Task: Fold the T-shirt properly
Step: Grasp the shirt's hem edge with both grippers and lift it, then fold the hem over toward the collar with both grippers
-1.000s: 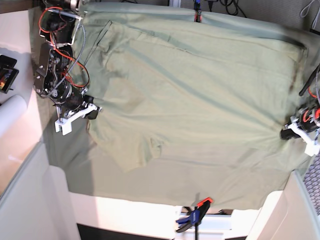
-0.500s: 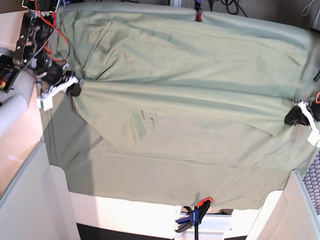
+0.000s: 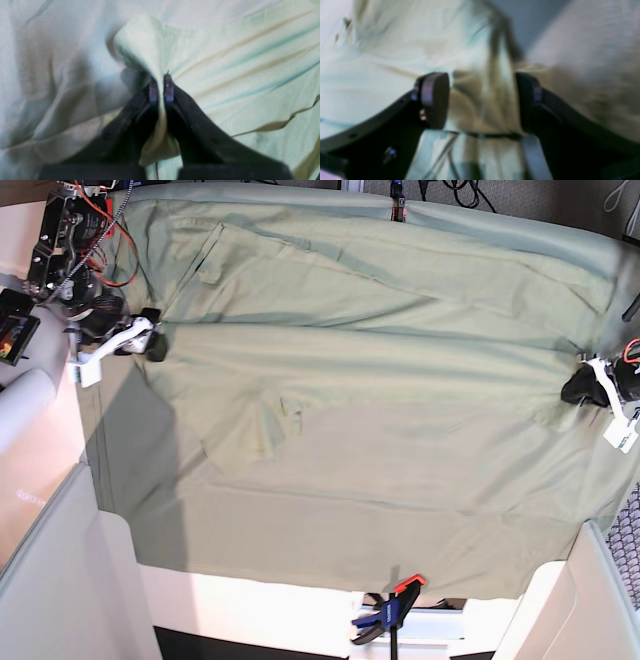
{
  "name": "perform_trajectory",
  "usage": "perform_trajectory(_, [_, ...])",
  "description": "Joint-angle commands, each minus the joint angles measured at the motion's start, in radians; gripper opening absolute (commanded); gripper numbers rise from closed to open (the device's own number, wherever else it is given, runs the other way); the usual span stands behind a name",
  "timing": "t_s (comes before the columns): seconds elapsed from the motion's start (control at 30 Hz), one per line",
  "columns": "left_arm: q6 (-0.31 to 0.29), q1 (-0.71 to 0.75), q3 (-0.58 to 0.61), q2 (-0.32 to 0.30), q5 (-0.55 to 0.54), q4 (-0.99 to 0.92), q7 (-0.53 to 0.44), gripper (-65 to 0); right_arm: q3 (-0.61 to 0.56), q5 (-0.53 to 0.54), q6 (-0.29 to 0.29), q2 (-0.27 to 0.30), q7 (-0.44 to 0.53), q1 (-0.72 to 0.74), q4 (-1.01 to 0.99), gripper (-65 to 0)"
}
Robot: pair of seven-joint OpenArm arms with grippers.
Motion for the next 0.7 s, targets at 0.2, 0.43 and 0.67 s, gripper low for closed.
perform_trajectory(0.2, [0.002, -0.021, -0.010, -0.028, -0.013, 0.013, -0.018, -65.0, 0.074, 0.000, -0.009, 0.021, 0.094, 0.095, 0.049, -23.9])
perform_trajectory(0.43, [0.002, -0.021, -0.010, -0.028, -0.013, 0.013, -0.018, -65.0, 0.023, -0.085, -0.009, -0.047, 0.200, 0.319, -0.211, -23.9])
perform_trajectory(0.67, [0.002, -0.019, -0.010, -0.028, -0.013, 0.013, -0.018, -65.0, -0.100, -0.187, -0.009, -0.135, 0.300, 0.465, -0.578, -23.9])
